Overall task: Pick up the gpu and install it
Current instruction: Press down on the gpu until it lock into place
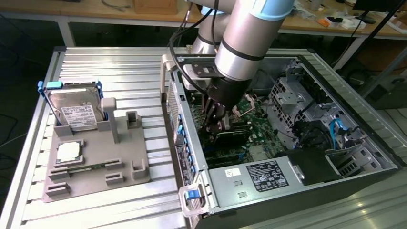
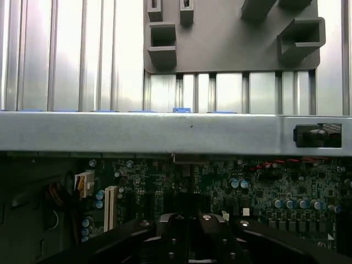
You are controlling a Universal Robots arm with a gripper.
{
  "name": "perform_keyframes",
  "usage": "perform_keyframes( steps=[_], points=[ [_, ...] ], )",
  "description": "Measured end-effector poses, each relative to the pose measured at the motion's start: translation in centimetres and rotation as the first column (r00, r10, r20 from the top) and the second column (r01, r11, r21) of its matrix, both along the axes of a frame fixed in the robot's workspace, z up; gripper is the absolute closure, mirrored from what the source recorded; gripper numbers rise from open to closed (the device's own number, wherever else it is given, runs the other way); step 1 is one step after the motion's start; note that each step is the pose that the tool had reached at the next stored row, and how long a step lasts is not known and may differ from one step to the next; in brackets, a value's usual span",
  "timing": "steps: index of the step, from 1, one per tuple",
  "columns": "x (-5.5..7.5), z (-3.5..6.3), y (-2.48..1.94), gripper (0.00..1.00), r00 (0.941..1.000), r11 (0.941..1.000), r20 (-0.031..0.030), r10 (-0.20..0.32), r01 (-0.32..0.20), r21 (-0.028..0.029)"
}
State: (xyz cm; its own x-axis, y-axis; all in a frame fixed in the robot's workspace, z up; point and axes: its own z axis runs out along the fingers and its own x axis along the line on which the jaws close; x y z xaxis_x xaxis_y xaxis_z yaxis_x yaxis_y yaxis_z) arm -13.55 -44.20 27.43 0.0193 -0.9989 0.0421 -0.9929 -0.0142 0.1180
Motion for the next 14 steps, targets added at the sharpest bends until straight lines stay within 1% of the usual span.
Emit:
perform_keyframes(
  steps=[7, 9, 10, 14],
  points=[
    [-0.03, -0.06, 0.00, 0.89, 1.0000, 1.0000, 0.0001, 0.000, 0.000, 0.0002],
    [-0.08, -0.20, 0.00, 0.89, 1.0000, 1.0000, -0.0001, 0.000, 0.000, -0.0035],
    [-0.08, -0.21, 0.00, 0.89, 1.0000, 1.0000, -0.0003, 0.000, 0.000, -0.0042],
    [-0.08, -0.24, 0.00, 0.89, 1.0000, 1.0000, 0.0001, 0.000, 0.000, -0.0036]
  ],
)
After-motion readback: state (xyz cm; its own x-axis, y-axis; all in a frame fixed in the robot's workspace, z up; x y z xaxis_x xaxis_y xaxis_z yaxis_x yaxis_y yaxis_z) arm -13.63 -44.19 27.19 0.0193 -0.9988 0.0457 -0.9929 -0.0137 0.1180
